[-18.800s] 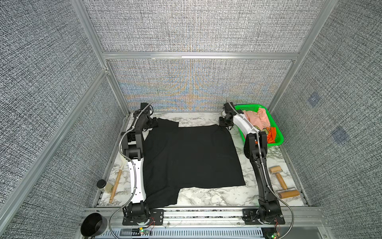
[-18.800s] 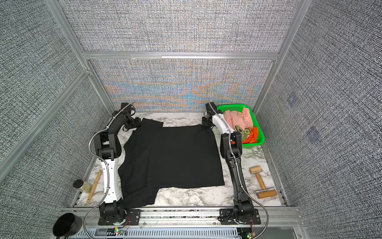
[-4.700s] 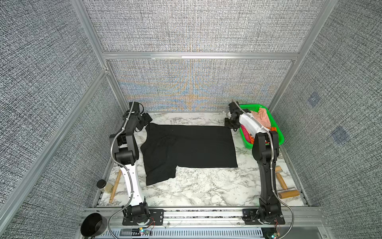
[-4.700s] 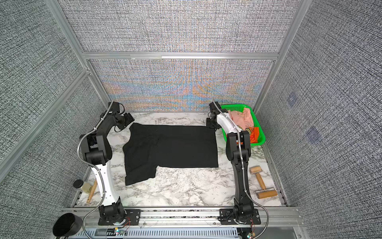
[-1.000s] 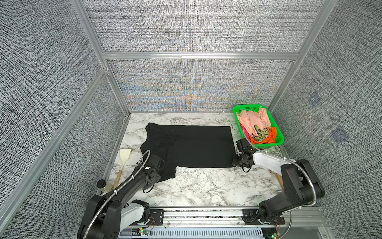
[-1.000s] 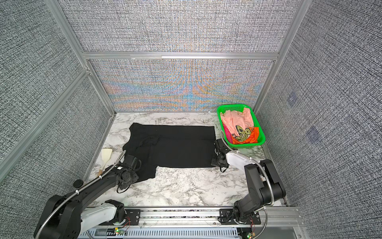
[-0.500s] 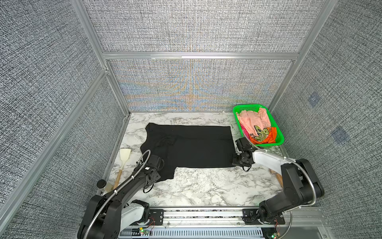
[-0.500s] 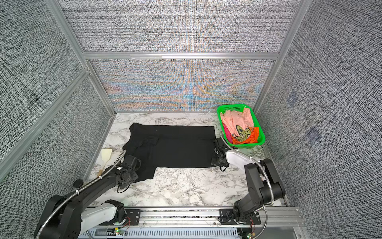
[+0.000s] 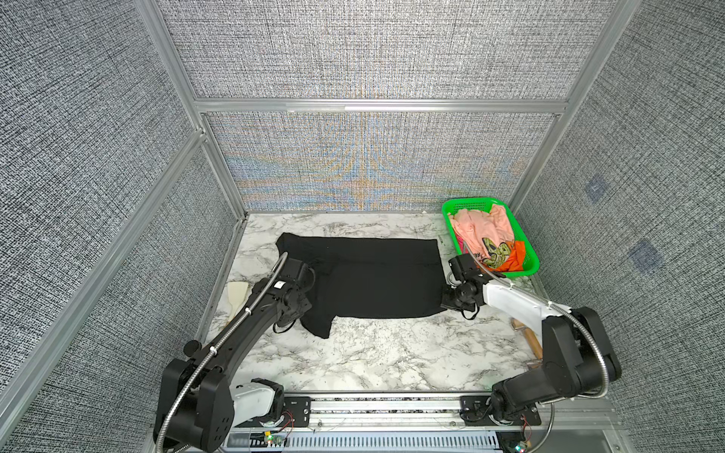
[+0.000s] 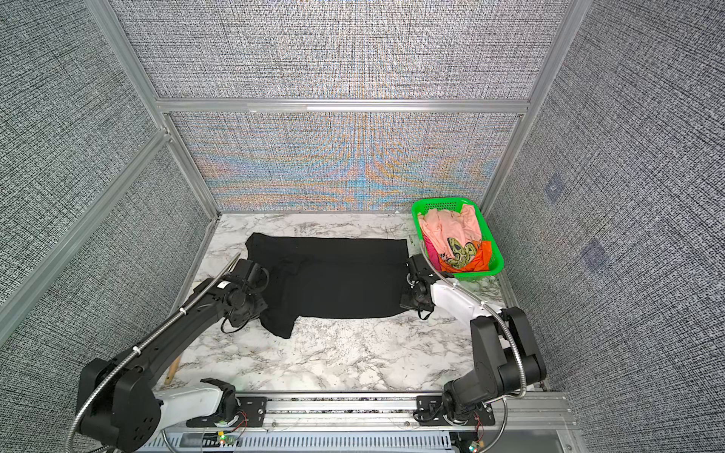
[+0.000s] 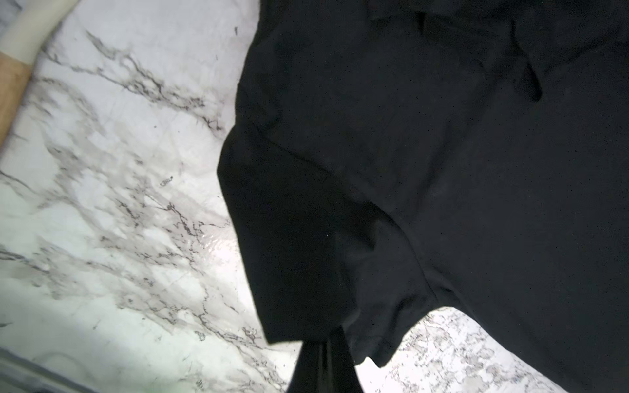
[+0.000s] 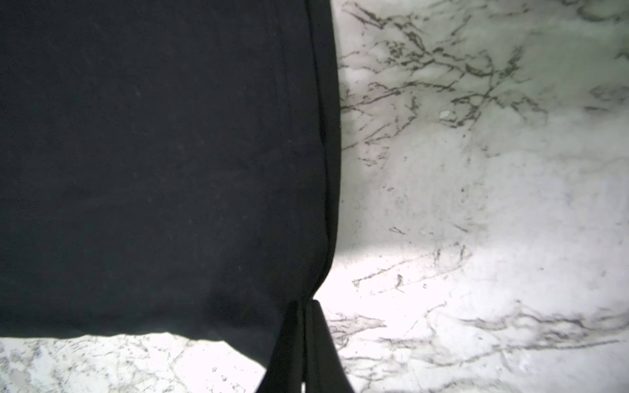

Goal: Fold and stack t-shirts
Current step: Fold the T-shirt at the top-center of the table.

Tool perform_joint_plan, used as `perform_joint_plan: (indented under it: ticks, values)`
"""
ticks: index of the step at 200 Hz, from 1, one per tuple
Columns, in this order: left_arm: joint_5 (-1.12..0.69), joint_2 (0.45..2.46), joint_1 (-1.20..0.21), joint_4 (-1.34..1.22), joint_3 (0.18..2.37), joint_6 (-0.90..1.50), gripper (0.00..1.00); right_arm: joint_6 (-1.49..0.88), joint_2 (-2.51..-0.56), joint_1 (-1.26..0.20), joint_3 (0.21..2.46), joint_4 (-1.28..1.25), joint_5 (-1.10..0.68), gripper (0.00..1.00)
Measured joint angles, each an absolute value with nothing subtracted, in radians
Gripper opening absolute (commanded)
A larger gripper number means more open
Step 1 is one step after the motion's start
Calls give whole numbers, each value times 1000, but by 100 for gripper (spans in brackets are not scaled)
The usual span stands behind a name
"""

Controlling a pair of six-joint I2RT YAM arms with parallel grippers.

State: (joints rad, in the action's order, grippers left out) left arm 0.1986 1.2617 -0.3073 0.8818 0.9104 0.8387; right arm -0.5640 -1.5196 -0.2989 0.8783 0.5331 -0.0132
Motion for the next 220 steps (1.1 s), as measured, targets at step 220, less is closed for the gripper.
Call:
perform_joint_plan:
  ticks: [220]
  values:
    - [306, 1568, -161, 898, 1501, 313, 0, -492, -1759, -190, 1223, 684, -33, 0]
